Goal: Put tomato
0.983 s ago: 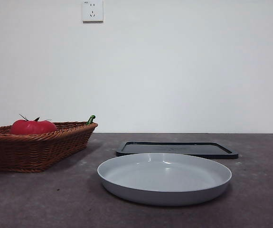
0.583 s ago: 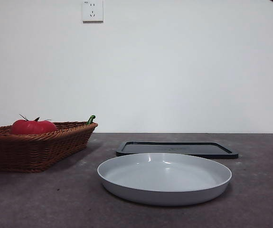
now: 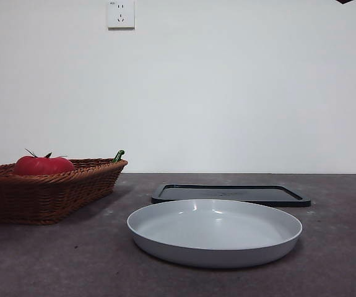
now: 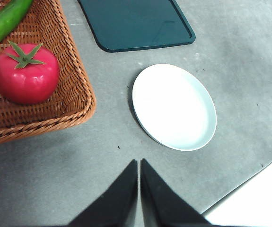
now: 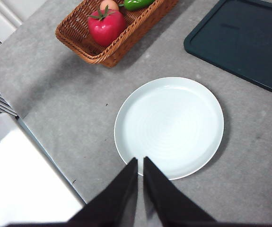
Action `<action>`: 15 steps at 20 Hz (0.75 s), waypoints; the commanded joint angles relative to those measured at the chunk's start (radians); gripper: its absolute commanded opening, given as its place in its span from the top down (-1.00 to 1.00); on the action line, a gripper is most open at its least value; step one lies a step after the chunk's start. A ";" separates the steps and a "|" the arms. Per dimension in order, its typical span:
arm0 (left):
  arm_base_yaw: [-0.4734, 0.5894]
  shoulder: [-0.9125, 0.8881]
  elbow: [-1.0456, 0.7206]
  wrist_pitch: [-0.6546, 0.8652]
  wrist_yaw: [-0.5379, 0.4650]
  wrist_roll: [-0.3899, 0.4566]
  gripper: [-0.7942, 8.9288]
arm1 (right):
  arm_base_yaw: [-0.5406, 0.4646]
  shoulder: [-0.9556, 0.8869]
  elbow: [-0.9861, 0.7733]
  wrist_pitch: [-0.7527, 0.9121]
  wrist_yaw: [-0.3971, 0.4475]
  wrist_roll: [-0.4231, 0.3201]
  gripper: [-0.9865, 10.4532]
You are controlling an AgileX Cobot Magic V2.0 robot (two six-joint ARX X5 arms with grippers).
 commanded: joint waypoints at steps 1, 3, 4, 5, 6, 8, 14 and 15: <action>-0.002 0.006 0.023 0.007 0.005 0.019 0.57 | 0.006 0.007 0.018 0.009 -0.002 -0.012 0.75; -0.002 0.006 0.023 0.007 0.005 0.019 0.34 | 0.006 0.007 0.018 0.009 -0.002 -0.011 0.57; -0.002 0.006 0.023 0.007 0.005 0.019 0.19 | 0.006 0.007 0.018 0.009 -0.002 -0.011 0.46; -0.002 0.006 0.023 0.007 0.004 0.019 0.07 | 0.006 0.007 0.018 0.009 -0.002 -0.010 0.36; -0.002 0.006 0.023 0.007 0.004 0.019 -0.06 | 0.006 0.007 0.018 0.009 -0.002 -0.008 0.26; -0.002 0.006 0.023 0.009 0.002 0.019 -0.20 | 0.006 0.007 0.018 0.009 -0.002 -0.007 0.14; -0.002 0.010 0.023 0.052 -0.015 0.019 -0.19 | 0.006 0.007 0.018 0.009 -0.003 -0.007 0.12; -0.002 0.013 0.023 0.061 -0.026 0.019 -0.19 | 0.006 0.007 0.018 0.009 -0.003 -0.007 0.12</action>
